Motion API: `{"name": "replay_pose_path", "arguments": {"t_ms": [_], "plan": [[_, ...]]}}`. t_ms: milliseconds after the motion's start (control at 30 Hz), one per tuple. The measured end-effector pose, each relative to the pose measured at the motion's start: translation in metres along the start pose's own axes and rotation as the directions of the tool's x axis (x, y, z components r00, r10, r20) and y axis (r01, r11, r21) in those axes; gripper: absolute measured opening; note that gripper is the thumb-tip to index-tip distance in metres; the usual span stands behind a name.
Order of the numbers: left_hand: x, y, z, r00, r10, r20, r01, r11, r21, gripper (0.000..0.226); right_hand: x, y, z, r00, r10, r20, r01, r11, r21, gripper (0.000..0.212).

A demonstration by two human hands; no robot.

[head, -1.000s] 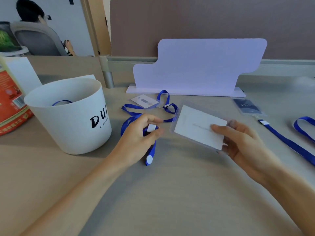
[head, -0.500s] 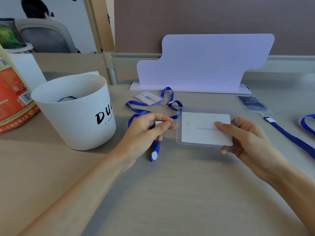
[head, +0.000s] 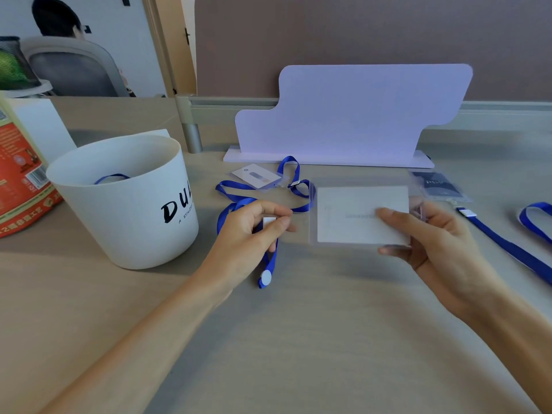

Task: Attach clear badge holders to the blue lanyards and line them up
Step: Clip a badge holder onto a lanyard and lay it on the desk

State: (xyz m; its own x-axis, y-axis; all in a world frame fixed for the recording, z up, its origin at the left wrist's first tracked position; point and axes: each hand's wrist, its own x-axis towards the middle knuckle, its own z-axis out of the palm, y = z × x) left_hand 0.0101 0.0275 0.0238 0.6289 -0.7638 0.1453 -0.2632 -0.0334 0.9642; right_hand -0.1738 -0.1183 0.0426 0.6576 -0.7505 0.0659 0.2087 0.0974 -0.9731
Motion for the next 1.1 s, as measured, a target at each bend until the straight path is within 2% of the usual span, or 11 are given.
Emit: {"name": "replay_pose_path", "arguments": {"t_ms": [133,200,333,467,533,633,733,833,967,1100], "plan": [[0.002,-0.002,0.000,0.998,0.001,-0.055,0.000,1.000,0.025,0.008,0.002,-0.002,-0.001,0.991,-0.047,-0.128,0.054,0.997,0.046,0.056],[0.002,-0.002,0.002,0.997,0.004,-0.072,-0.002,1.000,0.027,0.007,0.001,0.000,0.000,0.989,-0.027,-0.145,0.036,0.998,0.057,0.054],[-0.001,0.002,0.004,0.996,0.024,-0.081,-0.023,1.000,0.015,0.006,-0.004,0.003,0.007,0.999,-0.009,-0.042,0.007,0.999,-0.045,0.028],[-0.004,0.007,0.008,0.997,0.037,-0.064,-0.036,0.999,0.013,0.003,-0.008,0.004,0.012,0.993,-0.060,0.102,0.087,0.953,-0.290,0.015],[-0.006,0.008,0.010,0.999,0.037,-0.033,-0.036,0.999,0.022,0.006,-0.010,0.007,0.014,0.978,-0.119,0.174,0.181,0.898,-0.401,0.015],[-0.007,0.008,0.013,0.998,0.053,0.014,-0.054,0.998,0.043,0.008,-0.009,0.014,0.014,0.952,-0.173,0.252,0.292,0.760,-0.580,0.023],[-0.008,0.008,0.012,0.996,0.063,0.058,-0.066,0.996,0.052,0.009,-0.007,0.017,0.009,0.918,-0.267,0.294,0.396,0.564,-0.724,0.034],[-0.008,0.008,0.011,0.995,0.055,0.087,-0.061,0.997,0.057,0.009,-0.004,0.019,0.003,0.857,-0.340,0.387,0.500,0.373,-0.782,0.043],[-0.007,0.007,0.011,0.991,0.056,0.118,-0.067,0.993,0.095,0.011,0.000,0.018,-0.003,0.803,-0.383,0.456,0.566,0.256,-0.784,0.039],[-0.007,0.006,0.010,0.986,0.035,0.163,-0.057,0.989,0.133,0.018,-0.002,0.013,0.000,0.757,-0.419,0.502,0.626,0.242,-0.742,0.038]]}}
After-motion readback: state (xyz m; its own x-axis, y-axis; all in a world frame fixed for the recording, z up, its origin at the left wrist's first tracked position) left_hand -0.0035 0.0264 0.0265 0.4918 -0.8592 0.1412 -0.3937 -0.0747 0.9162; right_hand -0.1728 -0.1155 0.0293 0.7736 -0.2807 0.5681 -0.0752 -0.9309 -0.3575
